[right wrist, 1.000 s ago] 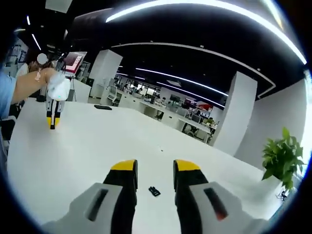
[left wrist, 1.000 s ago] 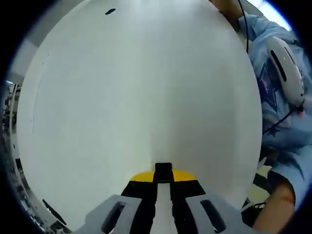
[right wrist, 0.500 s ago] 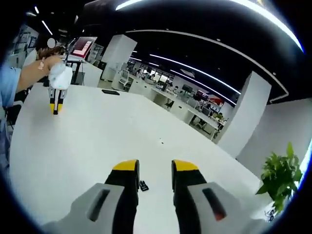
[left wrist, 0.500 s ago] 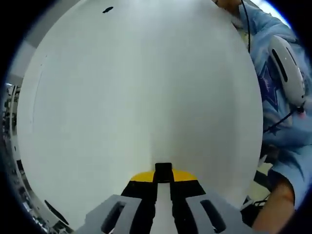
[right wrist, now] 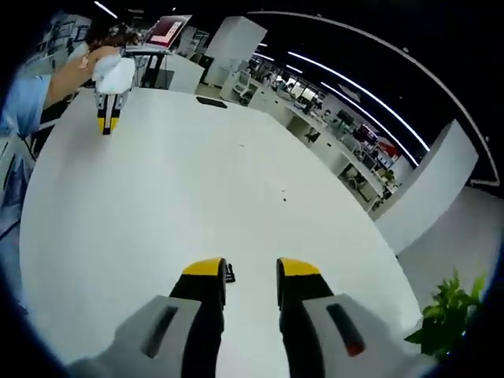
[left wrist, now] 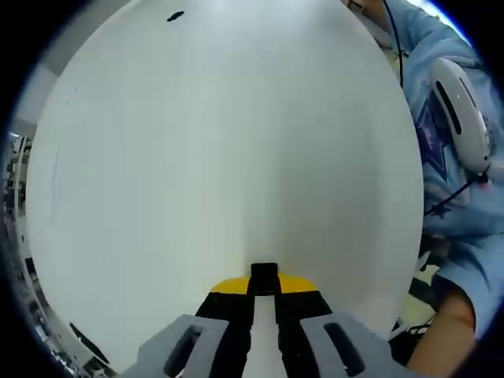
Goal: Snap the two parts of the plastic buckle together until the buckle closes and remains connected.
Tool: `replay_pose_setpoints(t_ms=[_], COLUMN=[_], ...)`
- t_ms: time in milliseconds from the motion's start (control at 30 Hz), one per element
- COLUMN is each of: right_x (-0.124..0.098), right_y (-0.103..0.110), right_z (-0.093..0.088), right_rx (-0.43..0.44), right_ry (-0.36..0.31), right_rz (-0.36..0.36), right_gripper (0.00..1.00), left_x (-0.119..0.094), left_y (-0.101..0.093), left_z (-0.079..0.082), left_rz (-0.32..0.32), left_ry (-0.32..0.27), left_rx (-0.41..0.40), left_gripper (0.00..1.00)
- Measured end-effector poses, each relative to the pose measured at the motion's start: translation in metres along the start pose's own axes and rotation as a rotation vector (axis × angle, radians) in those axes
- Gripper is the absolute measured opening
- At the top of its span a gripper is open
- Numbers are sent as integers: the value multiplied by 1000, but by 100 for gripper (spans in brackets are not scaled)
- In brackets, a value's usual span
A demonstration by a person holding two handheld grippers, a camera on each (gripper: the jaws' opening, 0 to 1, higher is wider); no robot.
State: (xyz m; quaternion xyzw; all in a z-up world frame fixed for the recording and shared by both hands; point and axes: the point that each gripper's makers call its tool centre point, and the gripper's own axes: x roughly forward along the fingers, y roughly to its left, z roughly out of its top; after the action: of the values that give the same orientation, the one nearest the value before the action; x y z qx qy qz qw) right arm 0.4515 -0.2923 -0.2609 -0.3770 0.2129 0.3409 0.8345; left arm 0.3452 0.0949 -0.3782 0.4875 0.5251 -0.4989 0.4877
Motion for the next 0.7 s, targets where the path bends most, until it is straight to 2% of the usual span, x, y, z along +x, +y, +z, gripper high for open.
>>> replay_pose_setpoints(t_ms=[33,167,467,700], right_x=[4,20,46,62], right_y=[3,-1,6,12], right_z=[-3,-15,-27,-43], right_rx=[-14,-45,-91,-116], right_ry=[22,100,192,279], right_rz=[32,73,215,292], right_gripper=[26,26,25,25], left_x=[0,0,0,1], left_y=[0,0,1,2], left_z=[0,0,0,1], left_rz=[-1,-3,-6,-10], left_ry=[-1,-4,4,0], left_rx=[-2,-8,-6,-7], left_gripper=[8,8,8,8])
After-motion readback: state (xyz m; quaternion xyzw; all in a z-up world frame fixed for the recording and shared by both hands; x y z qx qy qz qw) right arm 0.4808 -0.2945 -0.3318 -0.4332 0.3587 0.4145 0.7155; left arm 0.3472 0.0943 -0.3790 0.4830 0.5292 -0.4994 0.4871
